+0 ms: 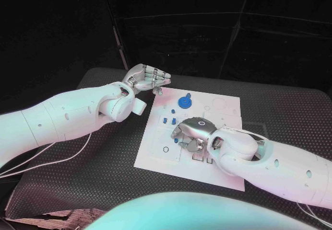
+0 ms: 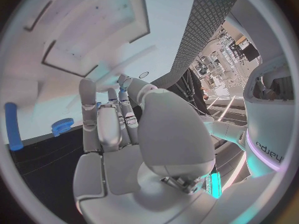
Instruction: Assemble the parts on the task board
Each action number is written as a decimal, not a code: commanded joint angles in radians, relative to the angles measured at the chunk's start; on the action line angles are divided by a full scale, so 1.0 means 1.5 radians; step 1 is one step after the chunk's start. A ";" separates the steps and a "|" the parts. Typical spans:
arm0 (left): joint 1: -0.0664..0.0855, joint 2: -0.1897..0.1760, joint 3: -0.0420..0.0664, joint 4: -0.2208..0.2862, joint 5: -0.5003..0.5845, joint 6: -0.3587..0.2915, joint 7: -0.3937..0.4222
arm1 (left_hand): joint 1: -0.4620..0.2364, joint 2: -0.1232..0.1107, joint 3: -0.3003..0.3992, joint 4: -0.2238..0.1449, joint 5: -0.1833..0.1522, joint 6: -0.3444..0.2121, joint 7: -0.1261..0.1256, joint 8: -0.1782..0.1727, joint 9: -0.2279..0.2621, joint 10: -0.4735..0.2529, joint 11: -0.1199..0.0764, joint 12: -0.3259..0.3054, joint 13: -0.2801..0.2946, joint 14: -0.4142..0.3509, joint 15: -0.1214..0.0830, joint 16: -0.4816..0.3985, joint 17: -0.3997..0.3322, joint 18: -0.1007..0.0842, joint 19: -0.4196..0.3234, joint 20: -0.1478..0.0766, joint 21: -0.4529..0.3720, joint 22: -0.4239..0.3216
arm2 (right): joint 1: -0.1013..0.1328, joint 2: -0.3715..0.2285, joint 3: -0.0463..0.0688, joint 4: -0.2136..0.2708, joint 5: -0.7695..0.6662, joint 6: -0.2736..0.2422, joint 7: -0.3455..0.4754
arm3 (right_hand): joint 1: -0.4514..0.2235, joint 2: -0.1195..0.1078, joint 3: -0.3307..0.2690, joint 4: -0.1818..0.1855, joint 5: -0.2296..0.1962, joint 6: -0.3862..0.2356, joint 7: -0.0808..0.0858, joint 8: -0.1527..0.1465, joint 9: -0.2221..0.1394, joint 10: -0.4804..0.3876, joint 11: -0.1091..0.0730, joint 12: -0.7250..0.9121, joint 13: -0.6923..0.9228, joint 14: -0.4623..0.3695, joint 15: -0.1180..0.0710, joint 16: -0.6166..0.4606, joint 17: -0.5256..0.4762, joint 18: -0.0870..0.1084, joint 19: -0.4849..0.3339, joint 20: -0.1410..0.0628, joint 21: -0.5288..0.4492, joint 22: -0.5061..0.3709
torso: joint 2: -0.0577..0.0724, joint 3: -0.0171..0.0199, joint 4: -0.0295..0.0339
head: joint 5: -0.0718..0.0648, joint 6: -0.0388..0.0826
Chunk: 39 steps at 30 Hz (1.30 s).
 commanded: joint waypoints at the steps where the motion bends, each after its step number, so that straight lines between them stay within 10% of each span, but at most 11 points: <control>1: 0.001 -0.001 0.001 0.000 0.003 0.006 0.001 | 0.007 0.000 0.001 -0.004 0.001 0.000 0.004 -0.004 -0.001 -0.005 -0.001 0.004 -0.001 -0.002 0.000 -0.005 -0.002 0.009 0.005 0.002 -0.005 -0.001 | 0.000 -0.020 0.000 0.024 -0.004 -0.059 0.013 | -0.002 -0.005 -0.006 -0.001 0.005 -0.003 -0.002 0.002 0.001 -0.005 -0.001 0.006 0.001 0.007 0.005 -0.004 -0.001 0.008 -0.003 0.001 -0.002 -0.001 | 0.000 0.0009 -0.0010 | -0.001 0.000; 6: 0.001 -0.002 0.001 -0.001 0.003 0.007 0.001 | 0.007 0.000 0.001 -0.004 0.001 0.000 0.004 -0.004 -0.001 -0.005 -0.001 0.004 -0.001 -0.002 0.000 -0.005 -0.002 0.009 0.005 0.002 -0.005 -0.001 | 0.000 -0.071 0.004 0.072 0.006 -0.082 0.011 | -0.002 -0.004 -0.013 -0.001 0.007 0.003 -0.003 0.005 0.002 -0.003 -0.002 0.015 0.002 0.009 0.004 -0.003 -0.001 0.008 0.001 0.000 -0.003 0.000 | -0.001 0.0001 -0.0015 | -0.006 0.000; 14: 0.001 -0.003 0.001 -0.003 0.003 0.007 0.001 | 0.007 0.000 0.001 -0.004 0.001 0.000 0.004 -0.004 -0.001 -0.005 -0.001 0.004 -0.001 -0.002 0.000 -0.005 -0.002 0.009 0.005 0.002 -0.005 -0.001 | 0.003 -0.153 0.058 0.108 0.053 -0.054 -0.023 | -0.020 -0.012 -0.046 0.012 0.013 0.000 -0.013 0.002 0.001 -0.011 -0.004 0.032 0.002 0.010 0.002 -0.005 -0.005 0.008 0.005 0.000 -0.011 -0.006 | -0.001 -0.0001 -0.0010 | -0.025 0.000; 18: 0.001 -0.003 0.001 -0.004 0.003 0.008 0.001 | 0.007 0.000 0.001 -0.004 0.001 0.000 0.004 -0.004 -0.001 -0.005 -0.001 0.004 -0.001 -0.002 0.000 -0.005 -0.002 0.009 0.005 0.002 -0.005 -0.001 | 0.008 -0.186 0.071 0.098 0.063 -0.021 -0.051 | -0.026 -0.019 -0.115 0.030 0.024 -0.016 -0.025 0.002 0.001 -0.037 -0.003 0.045 0.003 0.004 0.006 -0.014 -0.020 0.010 -0.003 0.002 -0.033 -0.031 | -0.001 -0.0008 0.0000 | -0.034 0.002; 24: 0.001 -0.001 0.001 -0.005 0.003 0.009 0.001 | 0.007 0.000 0.001 -0.004 0.001 0.000 0.004 -0.004 -0.001 -0.005 -0.001 0.004 -0.001 -0.002 0.000 -0.005 -0.003 0.009 0.005 0.002 -0.006 -0.002 | 0.010 -0.212 0.076 0.083 0.052 -0.002 -0.068 | 0.029 -0.005 -0.248 0.089 0.028 -0.033 -0.030 0.003 0.002 -0.080 0.001 0.094 0.004 0.000 0.007 -0.018 -0.032 0.011 0.000 0.005 -0.059 -0.058 | 0.001 0.0007 -0.0010 | -0.041 0.010; 39: 0.001 0.002 0.001 -0.007 0.003 0.012 0.000 | 0.007 0.000 0.001 -0.004 0.001 0.000 0.004 -0.004 -0.001 -0.005 -0.001 0.004 -0.001 -0.002 0.000 -0.005 -0.003 0.009 0.005 0.002 -0.006 -0.002 | 0.010 -0.190 0.077 0.059 0.044 0.027 -0.064 | 0.061 0.021 -0.254 0.116 0.027 -0.017 -0.025 0.006 0.004 -0.060 -0.008 0.138 0.006 0.008 0.001 -0.010 -0.024 0.007 0.029 -0.001 -0.044 -0.030 | 0.001 -0.0001 0.0013 | -0.047 0.013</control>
